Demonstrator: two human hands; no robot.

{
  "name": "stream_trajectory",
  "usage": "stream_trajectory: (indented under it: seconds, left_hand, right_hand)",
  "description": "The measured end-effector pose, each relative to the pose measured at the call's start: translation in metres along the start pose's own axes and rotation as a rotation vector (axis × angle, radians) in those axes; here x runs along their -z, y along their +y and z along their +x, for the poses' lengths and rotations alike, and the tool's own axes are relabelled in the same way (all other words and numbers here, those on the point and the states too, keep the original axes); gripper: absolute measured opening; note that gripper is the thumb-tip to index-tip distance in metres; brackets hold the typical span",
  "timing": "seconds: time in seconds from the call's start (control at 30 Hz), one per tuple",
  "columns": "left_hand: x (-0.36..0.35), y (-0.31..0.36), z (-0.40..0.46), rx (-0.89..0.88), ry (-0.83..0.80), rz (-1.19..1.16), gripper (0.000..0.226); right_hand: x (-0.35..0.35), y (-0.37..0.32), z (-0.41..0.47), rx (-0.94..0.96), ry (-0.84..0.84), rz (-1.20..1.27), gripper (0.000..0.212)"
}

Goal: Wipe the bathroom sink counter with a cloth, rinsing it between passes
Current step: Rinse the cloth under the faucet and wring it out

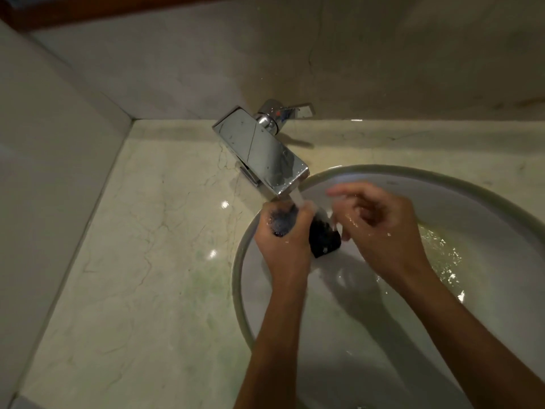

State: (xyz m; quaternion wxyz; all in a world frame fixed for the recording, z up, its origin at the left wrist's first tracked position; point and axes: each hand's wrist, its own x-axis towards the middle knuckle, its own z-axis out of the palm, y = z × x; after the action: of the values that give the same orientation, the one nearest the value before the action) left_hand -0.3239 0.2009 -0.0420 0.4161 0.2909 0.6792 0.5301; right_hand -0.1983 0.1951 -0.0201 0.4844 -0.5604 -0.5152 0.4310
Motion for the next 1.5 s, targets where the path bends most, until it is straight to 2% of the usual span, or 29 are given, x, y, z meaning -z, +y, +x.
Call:
stream_trajectory:
  seconds: [0.1,0.2,0.3,0.47,0.57,0.7,0.77,0.8,0.87,0.93,0.97,1.07,1.13,1.17,1.2,1.27,1.37,1.43,1.5]
  left_hand:
    - [0.001,0.0,0.0,0.026,0.011,-0.022,0.019]
    - [0.002,0.001,0.0,0.035,-0.005,-0.019,0.02]
    - [0.004,0.004,-0.001,0.042,-0.016,-0.003,0.017]
    - [0.009,0.005,0.0,-0.002,-0.071,0.003,0.015]
    - [0.012,0.006,-0.004,0.008,-0.115,-0.007,0.017]
    - [0.017,0.01,-0.008,0.008,-0.35,-0.159,0.036]
    - [0.018,0.015,-0.011,0.067,-0.5,-0.303,0.026]
    - [0.017,0.018,-0.012,0.111,-0.566,-0.36,0.023]
    - [0.013,0.023,-0.014,0.215,-0.673,-0.467,0.018]
    - [0.008,0.026,-0.017,0.337,-0.732,-0.593,0.015]
    - [0.005,0.027,-0.017,0.407,-0.734,-0.657,0.014]
    - [0.001,0.027,-0.015,0.517,-0.716,-0.727,0.01]
    - [-0.002,0.028,-0.016,0.549,-0.719,-0.78,0.009]
    - [-0.004,0.028,-0.017,0.563,-0.681,-0.818,0.009]
    - [-0.005,0.025,-0.018,0.573,-0.625,-0.85,0.01]
    - [-0.007,0.02,-0.017,0.574,-0.623,-0.933,0.012]
    - [-0.008,0.009,-0.01,0.654,-0.772,-0.973,0.009]
    - [-0.012,0.003,-0.004,0.703,-0.77,-0.785,0.007]
    - [-0.018,0.0,0.0,0.731,-0.728,-0.529,0.01]
  right_hand:
    - [-0.01,-0.023,0.022,0.034,0.049,0.116,0.036]
    - [-0.019,-0.036,0.048,-0.02,0.006,0.225,0.051]
    - [-0.025,-0.041,0.065,-0.062,-0.055,0.175,0.06]
    - [-0.029,-0.043,0.072,-0.086,-0.019,0.191,0.042]
    - [-0.025,-0.043,0.069,-0.022,-0.045,0.138,0.031]
    - [-0.003,-0.032,0.07,0.022,-0.117,0.051,0.028]
    - [0.01,-0.015,0.071,-0.113,-0.185,0.046,0.019]
    - [0.015,-0.007,0.068,-0.206,-0.272,0.03,0.02]
    - [0.022,0.016,0.057,-0.429,-0.538,0.007,0.037]
    - [0.026,0.029,0.037,-0.625,-0.83,0.131,0.044]
    - [0.027,0.032,0.027,-0.693,-0.906,0.26,0.049]
    - [0.022,0.042,-0.001,-0.739,-0.854,0.692,0.06]
    - [0.014,0.042,-0.021,-0.781,-0.971,1.029,0.081]
    - [0.015,0.042,-0.031,-0.77,-1.002,1.094,0.088]
    - [0.016,0.045,-0.042,-0.749,-1.048,1.167,0.091]
    - [0.015,0.049,-0.056,-0.739,-1.12,1.308,0.073]
    - [0.025,0.043,-0.069,-0.725,-1.018,1.368,0.04]
    - [0.028,0.032,-0.077,-0.813,-0.894,1.375,0.036]
    - [0.026,0.022,-0.08,-0.924,-0.702,1.238,0.043]
